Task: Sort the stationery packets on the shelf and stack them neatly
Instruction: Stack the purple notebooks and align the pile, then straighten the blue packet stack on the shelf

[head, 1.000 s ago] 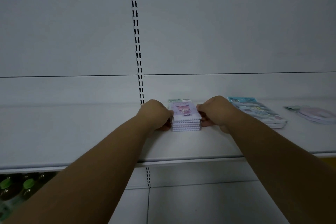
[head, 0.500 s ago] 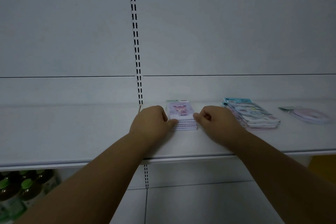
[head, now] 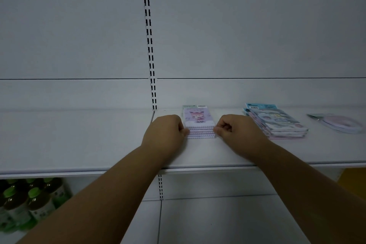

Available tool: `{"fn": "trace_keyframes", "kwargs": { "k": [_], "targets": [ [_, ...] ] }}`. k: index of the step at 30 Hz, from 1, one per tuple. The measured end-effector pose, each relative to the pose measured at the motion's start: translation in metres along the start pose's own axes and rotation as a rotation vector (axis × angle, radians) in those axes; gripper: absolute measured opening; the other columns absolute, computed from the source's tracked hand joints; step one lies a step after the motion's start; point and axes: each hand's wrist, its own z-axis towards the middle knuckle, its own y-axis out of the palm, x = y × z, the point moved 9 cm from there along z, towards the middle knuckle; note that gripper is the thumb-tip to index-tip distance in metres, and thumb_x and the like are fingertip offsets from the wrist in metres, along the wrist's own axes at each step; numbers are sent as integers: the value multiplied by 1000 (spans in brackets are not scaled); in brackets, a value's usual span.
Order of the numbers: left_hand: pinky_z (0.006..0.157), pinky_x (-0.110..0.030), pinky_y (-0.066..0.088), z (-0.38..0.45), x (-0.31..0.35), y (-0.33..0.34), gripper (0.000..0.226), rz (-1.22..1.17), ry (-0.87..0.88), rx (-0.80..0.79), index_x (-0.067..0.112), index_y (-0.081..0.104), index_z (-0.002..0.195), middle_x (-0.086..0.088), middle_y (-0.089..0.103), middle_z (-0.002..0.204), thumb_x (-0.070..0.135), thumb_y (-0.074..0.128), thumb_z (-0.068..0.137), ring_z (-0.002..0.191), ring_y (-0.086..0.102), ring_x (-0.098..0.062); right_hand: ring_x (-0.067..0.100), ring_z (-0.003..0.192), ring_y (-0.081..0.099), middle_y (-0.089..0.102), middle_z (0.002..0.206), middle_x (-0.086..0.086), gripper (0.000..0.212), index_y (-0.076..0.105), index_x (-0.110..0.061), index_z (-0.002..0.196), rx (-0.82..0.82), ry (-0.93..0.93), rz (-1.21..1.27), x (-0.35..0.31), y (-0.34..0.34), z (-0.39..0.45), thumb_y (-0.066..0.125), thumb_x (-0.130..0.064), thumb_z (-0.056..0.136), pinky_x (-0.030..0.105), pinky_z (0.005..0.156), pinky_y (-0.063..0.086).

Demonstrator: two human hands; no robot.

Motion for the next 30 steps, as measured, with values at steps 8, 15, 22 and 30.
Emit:
{"fn": "trace_keyframes", "kwargs": {
  "k": [8,15,22,30],
  "targets": [
    [52,-24,33,-3,3,-3,22,22,36,-4,21,58,75,8,57,68,37,62,89,65,52,-12,7,61,51,60,67,-8,16,65,-20,76,-2,36,4,3,0,0,67,-33,86,19,53,34],
    [57,-27,41,-6,41,-36,19,31,163,186,28,53,82,10,56,74,45,53,88,66,53,-10,13,67,57,63,70,-6,8,63,-20,78,134,63,-49,7,-50,-2,65,-25,84,29,64,47],
    [68,-27,42,9,142,1,20,-132,317,55,23,61,97,5,61,91,40,57,89,80,54,-12,4,67,56,62,71,-13,4,66,-22,80,241,106,-91,67,-132,-7,68,-23,83,18,59,40],
    [56,-20,35,48,197,85,40,-171,73,-235,18,61,113,-4,66,113,50,58,88,83,53,-14,12,72,58,66,81,-2,27,66,-19,83,-13,330,-115,174,-135,6,62,-46,86,25,55,40]
  ]
}}
